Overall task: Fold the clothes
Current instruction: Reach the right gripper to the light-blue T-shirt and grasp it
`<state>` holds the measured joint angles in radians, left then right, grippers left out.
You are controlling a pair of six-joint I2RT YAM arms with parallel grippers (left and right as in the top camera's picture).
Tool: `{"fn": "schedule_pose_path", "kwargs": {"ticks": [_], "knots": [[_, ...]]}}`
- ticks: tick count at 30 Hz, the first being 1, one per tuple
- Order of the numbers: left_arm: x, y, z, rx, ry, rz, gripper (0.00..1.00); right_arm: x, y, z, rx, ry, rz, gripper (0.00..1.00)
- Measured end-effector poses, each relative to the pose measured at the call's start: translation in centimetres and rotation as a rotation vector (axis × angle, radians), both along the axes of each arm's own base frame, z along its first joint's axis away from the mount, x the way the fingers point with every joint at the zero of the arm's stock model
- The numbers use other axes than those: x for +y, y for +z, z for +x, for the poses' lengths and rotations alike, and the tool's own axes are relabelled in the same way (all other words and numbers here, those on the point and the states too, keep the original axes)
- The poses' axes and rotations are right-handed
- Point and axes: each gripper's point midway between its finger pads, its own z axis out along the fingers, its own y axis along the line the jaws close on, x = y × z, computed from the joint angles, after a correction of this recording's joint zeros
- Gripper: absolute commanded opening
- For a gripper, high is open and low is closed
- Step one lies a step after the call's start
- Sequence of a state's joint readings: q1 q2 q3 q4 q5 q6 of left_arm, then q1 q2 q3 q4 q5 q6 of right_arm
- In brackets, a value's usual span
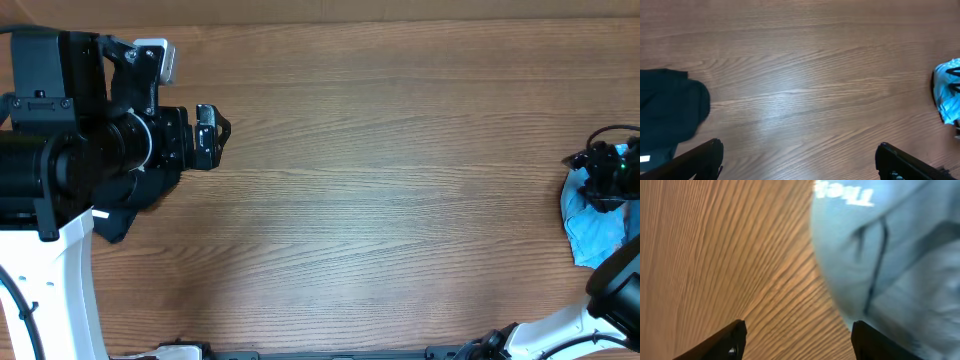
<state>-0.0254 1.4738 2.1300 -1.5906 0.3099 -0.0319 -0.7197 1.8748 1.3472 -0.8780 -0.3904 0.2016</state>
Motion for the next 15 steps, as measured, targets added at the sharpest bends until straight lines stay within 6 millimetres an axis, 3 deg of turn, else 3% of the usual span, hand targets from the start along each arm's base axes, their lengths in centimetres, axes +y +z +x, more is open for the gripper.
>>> {"fn": "schedule_pose_path", "kwargs": {"ticks": [5,10,13,15], "knots": [[0.0,-0.1,0.2,-0.003,-0.010,0.007,1.00,-2.6,0.0,-2.5,0.025,-0.126,0.030,0.75],[0.0,-0.9,0.8,0.026,-0.010,0.008,1.00,-3.0,-0.9,-4.7,0.157,-0.222,0.015,0.70],[0.0,-1.0,0.6,0.039,-0.010,0.008,1.00,-3.2,-1.3,-5.7,0.224,-0.282,-0.005,0.45],[0.0,-1.1,0.6,0.043,-0.010,0.008,1.00,-3.3,-1.2,-5.7,0.225,-0.299,-0.006,0.16]]}}
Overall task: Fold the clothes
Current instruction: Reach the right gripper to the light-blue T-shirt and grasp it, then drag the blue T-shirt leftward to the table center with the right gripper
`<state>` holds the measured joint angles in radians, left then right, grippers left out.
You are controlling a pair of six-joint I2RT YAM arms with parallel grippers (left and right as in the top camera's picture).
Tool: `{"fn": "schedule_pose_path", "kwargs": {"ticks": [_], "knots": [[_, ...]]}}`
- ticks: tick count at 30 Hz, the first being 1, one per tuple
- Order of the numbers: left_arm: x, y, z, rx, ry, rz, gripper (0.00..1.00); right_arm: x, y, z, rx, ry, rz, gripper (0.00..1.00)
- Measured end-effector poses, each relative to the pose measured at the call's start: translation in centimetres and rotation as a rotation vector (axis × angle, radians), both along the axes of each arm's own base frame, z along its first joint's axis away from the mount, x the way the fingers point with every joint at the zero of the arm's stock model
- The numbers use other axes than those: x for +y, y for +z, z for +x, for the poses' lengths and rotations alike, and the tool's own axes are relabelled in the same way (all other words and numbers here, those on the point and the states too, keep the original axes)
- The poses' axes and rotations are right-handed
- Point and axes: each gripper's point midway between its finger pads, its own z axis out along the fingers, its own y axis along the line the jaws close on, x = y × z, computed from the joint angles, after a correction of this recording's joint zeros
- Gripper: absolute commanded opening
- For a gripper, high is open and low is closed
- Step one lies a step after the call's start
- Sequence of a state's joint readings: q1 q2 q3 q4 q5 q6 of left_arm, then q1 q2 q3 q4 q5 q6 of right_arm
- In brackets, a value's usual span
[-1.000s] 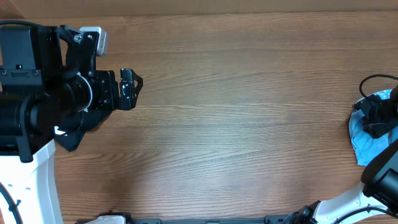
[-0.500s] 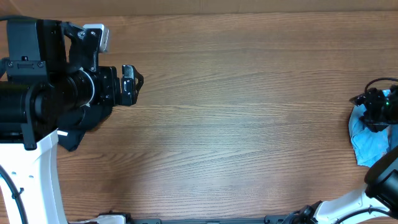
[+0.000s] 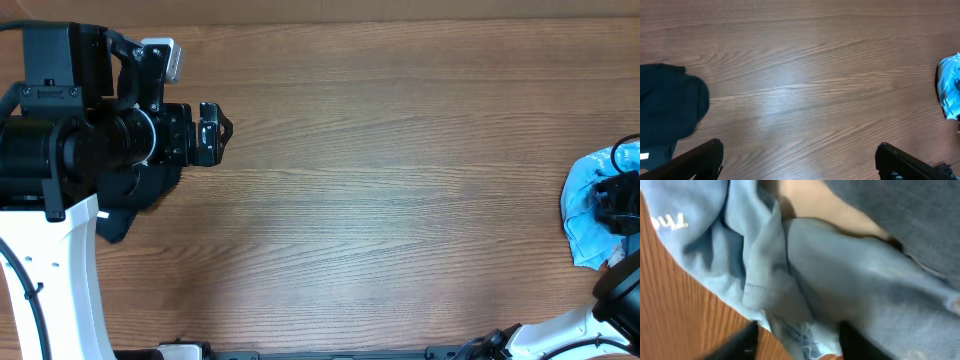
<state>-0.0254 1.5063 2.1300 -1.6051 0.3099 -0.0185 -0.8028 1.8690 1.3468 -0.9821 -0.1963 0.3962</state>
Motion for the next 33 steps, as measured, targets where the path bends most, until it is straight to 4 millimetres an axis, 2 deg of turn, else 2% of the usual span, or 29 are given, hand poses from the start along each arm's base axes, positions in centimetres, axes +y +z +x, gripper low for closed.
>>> {"fn": "schedule_pose_path", "kwargs": {"ticks": [1,2,5,6,9,10,11,13,15,17,19,21,23,25,27,29,30,31,32,33], "knots": [[0.0,0.0,0.0,-0.001,0.000,0.000,1.00,0.1,0.1,0.4,-0.011,0.005,-0.003,0.08],[0.0,0.1,0.1,-0.005,0.000,0.000,1.00,0.4,0.1,1.1,-0.030,0.023,-0.006,0.04],[0.0,0.0,0.0,-0.002,0.000,0.000,1.00,3.1,0.8,3.7,-0.095,0.136,0.016,0.04],[0.0,-0.1,-0.1,0.004,0.000,0.000,1.00,4.0,1.6,4.3,-0.117,0.166,0.009,0.04],[0.0,-0.2,-0.3,0.017,0.000,0.000,1.00,6.7,7.0,6.4,-0.267,0.264,-0.054,0.04],[0.0,-0.1,-0.2,0.010,0.000,0.000,1.00,8.9,10.3,7.4,-0.362,0.332,-0.080,0.04],[0.0,0.0,0.0,-0.002,0.000,0.000,1.00,13.2,14.4,8.4,-0.474,0.456,-0.120,0.04],[-0.2,0.4,0.4,-0.024,-0.008,-0.013,1.00,19.6,17.5,8.8,-0.572,0.638,-0.119,0.04],[-0.6,0.7,0.6,-0.039,-0.022,-0.033,1.00,26.4,18.4,9.3,-0.626,0.841,-0.098,0.04],[-1.1,1.0,0.7,-0.048,-0.039,-0.056,1.00,35.6,18.9,9.1,-0.709,1.105,-0.071,0.04],[-1.3,1.0,0.6,-0.044,-0.047,-0.067,1.00,40.4,20.0,8.6,-0.794,1.230,-0.074,0.04],[-1.4,1.0,0.5,-0.039,-0.049,-0.070,1.00,44.1,20.7,7.6,-0.853,1.319,-0.068,0.04],[-1.6,1.0,0.4,-0.038,-0.057,-0.082,1.00,46.4,21.0,6.6,-0.877,1.374,-0.062,0.04],[-1.8,1.1,0.3,-0.037,-0.065,-0.094,0.96,47.3,21.8,6.8,-0.924,1.379,-0.071,0.04],[-2.0,1.1,0.1,-0.031,-0.074,-0.099,0.92,47.8,23.8,8.4,-1.015,1.302,-0.067,0.04],[-2.3,1.0,0.0,-0.034,-0.093,-0.095,0.85,48.4,24.6,9.6,-1.063,1.238,-0.037,0.04],[-2.7,1.1,-0.1,-0.035,-0.110,-0.094,0.84,48.8,24.4,10.5,-1.068,1.206,-0.014,0.04],[-3.0,1.1,-0.2,-0.036,-0.122,-0.093,0.83,49.5,24.2,11.6,-1.094,1.184,0.009,0.16],[-3.1,1.1,-0.2,-0.035,-0.126,-0.093,0.86,50.4,23.7,12.9,-1.123,1.175,0.033,0.30],[-3.2,1.0,-0.3,-0.034,-0.128,-0.092,0.87,51.3,22.2,14.0,-1.122,1.185,0.063,0.34]]}}
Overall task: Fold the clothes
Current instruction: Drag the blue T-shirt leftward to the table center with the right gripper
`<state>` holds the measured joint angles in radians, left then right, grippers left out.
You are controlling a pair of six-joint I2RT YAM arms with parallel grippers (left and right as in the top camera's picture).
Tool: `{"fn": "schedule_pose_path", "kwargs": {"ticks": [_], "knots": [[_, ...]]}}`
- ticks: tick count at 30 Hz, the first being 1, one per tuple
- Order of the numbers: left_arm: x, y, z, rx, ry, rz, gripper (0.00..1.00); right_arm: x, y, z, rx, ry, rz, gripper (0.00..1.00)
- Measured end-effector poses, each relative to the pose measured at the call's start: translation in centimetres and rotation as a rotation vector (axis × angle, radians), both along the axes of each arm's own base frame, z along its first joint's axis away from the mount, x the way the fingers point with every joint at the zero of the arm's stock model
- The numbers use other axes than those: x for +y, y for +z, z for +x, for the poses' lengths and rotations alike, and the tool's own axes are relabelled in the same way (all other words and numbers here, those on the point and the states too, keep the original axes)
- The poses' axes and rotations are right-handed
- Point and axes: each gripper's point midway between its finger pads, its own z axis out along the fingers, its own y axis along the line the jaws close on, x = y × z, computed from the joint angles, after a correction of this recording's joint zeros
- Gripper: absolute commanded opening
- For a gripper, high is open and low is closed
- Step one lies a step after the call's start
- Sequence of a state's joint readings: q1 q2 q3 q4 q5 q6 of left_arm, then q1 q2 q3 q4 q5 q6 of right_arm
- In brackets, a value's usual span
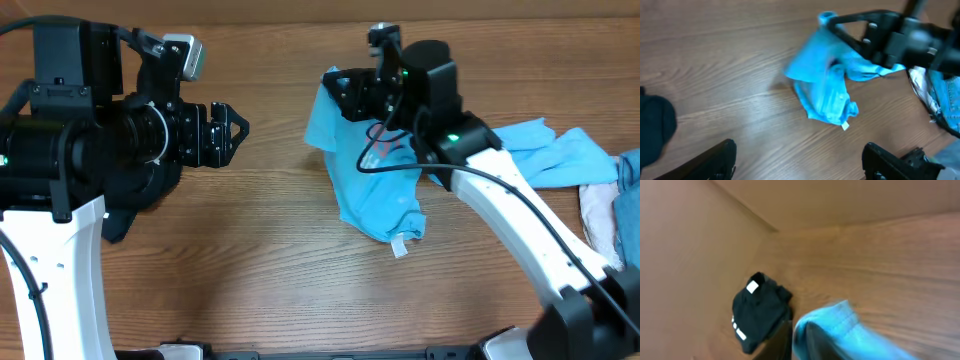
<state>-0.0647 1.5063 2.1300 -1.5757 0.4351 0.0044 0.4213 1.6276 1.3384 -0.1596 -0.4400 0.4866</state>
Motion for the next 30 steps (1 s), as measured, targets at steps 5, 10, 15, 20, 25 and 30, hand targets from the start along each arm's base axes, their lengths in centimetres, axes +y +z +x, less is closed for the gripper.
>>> {"fn": "schedule_pose_path", "kwargs": {"ticks": [5,10,15,20,25,30], "knots": [[-4.0,-0.6,-1.8,-0.035,-0.200,0.106,0.87,-4.0,-2.4,1.0,0.078,-0.044,-0.069,0.50],[-6.7,-4.0,0.5,-0.016,-0.242,0.292,0.75,-16.2,-4.3,-1.4,0.328,-0.251,-0.174,0.51],[-9.1,-16.8,5.7,0.296,-0.256,0.411,0.69,-18.2,-9.4,-10.2,0.706,-0.229,-0.361,0.54],[-11.0,-25.4,8.2,0.434,-0.281,0.462,0.72,-18.4,-15.8,-14.9,0.873,-0.188,-0.490,0.54],[-11.1,-28.1,8.4,0.490,-0.288,0.481,0.75,-16.8,-22.4,-16.6,0.837,-0.129,-0.502,0.59],[-11.7,-28.1,7.5,0.529,-0.307,0.439,0.73,-15.8,-23.5,-16.2,0.792,-0.130,-0.477,0.58]]}}
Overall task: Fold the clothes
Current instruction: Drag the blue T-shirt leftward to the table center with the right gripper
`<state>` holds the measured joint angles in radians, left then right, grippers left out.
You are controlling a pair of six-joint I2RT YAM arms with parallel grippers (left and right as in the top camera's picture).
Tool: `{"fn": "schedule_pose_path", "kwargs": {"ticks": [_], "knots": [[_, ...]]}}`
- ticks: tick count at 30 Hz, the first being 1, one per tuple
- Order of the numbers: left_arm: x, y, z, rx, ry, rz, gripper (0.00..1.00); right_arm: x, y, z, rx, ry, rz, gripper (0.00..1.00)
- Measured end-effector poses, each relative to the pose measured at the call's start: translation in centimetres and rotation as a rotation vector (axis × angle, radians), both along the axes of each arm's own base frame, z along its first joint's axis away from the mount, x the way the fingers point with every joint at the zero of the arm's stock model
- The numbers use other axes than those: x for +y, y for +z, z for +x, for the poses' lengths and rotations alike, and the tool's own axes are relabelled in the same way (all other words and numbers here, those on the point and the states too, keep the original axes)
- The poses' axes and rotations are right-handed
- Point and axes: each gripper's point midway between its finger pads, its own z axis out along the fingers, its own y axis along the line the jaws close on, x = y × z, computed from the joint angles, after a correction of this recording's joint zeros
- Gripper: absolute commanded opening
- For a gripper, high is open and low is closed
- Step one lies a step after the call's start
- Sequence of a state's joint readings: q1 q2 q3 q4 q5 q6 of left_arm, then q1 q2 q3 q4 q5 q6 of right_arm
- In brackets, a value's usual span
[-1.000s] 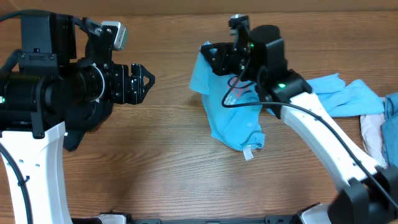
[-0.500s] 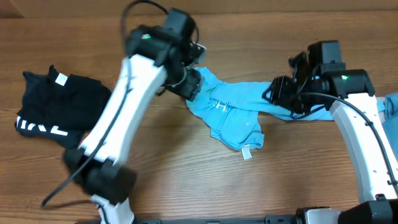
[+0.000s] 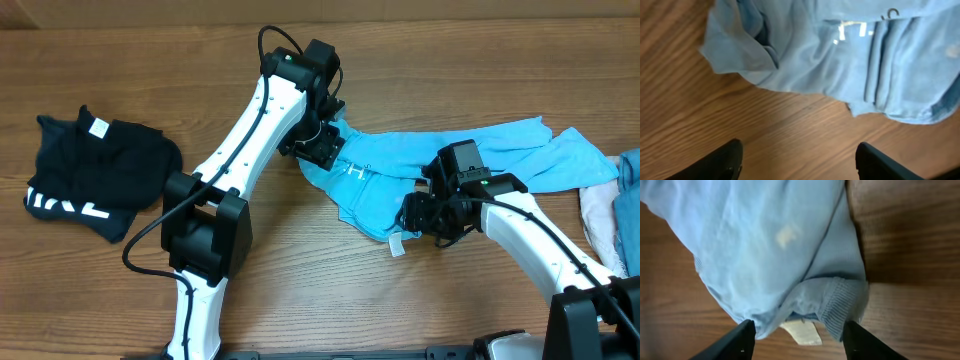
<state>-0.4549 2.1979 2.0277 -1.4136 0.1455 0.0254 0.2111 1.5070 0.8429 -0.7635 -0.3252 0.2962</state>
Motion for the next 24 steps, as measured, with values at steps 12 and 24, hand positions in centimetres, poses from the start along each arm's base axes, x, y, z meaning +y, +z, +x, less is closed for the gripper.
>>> {"fn": "schedule_pose_path", "kwargs": {"ticks": [12,24], "knots": [[-8.6,0.2,-6.2,0.022,-0.300,-0.068,0.67,-8.9,2.2,5.1,-0.057,-0.407,-0.011,0.68],[-13.1,-6.7,-10.1,-0.158,-0.698,0.094,0.51,-10.9,2.4,4.5,-0.012,-0.497,0.041,0.76]]}}
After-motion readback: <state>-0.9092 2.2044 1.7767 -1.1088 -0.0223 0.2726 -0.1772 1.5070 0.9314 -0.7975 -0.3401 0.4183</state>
